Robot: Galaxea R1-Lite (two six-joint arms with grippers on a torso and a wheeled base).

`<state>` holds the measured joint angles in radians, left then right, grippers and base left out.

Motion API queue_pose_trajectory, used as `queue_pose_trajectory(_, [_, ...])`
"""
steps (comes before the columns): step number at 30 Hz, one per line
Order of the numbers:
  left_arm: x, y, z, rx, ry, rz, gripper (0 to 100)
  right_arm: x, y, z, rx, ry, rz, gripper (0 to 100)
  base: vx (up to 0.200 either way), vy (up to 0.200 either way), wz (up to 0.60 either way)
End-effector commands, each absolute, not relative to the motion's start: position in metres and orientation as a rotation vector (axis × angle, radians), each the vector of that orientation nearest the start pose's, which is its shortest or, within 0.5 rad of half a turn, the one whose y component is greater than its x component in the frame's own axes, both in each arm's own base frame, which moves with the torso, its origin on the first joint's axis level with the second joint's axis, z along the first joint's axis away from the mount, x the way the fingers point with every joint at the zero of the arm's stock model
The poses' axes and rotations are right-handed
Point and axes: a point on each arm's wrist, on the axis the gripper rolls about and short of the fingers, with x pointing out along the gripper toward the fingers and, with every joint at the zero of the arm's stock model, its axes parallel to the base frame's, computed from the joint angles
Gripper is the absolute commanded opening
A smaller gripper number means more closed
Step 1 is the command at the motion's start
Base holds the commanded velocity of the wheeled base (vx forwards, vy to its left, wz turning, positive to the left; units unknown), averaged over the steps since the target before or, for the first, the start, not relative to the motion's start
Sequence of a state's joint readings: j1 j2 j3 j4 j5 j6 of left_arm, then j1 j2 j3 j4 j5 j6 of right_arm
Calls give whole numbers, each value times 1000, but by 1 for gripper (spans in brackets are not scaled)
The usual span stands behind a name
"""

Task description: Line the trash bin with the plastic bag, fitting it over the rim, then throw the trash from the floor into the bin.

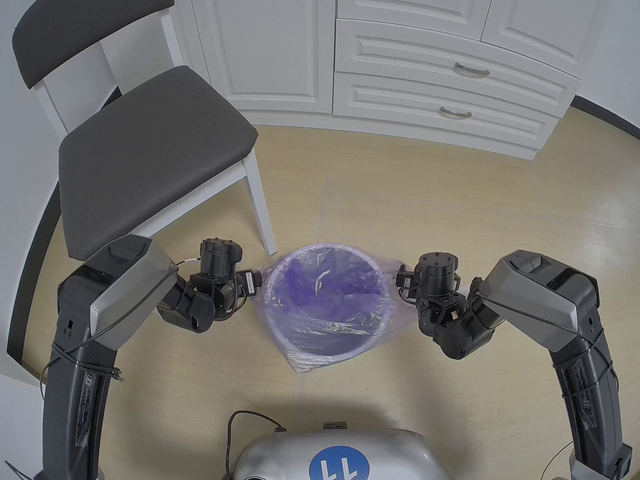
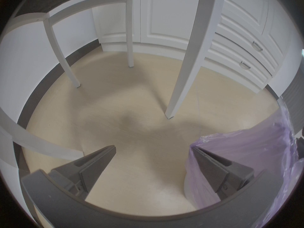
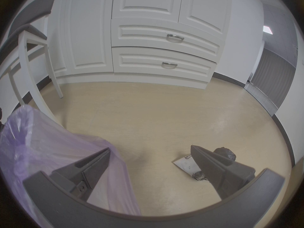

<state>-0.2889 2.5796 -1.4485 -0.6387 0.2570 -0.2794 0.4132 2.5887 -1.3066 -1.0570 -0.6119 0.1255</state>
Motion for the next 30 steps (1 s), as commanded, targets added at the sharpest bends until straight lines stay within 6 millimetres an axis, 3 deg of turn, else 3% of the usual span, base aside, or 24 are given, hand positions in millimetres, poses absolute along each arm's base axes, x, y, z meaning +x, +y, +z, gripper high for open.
queue_pose_trajectory(1, [458, -126, 1, -135, 489, 40, 100, 435, 175, -9, 3, 202, -211, 100, 0, 0, 0])
queue_pose_trajectory(8, [442, -120, 38, -143, 455, 23, 100, 415, 174, 26, 10, 185, -193, 100, 0, 0, 0])
queue_pose_trajectory(16, [396, -104, 65, -12, 500, -116, 100, 383, 168, 57, -49, 177, -169, 100, 0, 0, 0])
queue_pose_trajectory(24, [373, -113, 68, 14, 526, -164, 100, 360, 185, 60, -66, 195, -103, 100, 0, 0, 0])
queue_pose_trajectory(30, [349, -138, 71, 31, 517, -246, 100, 336, 204, 51, -102, 236, -30, 100, 0, 0, 0])
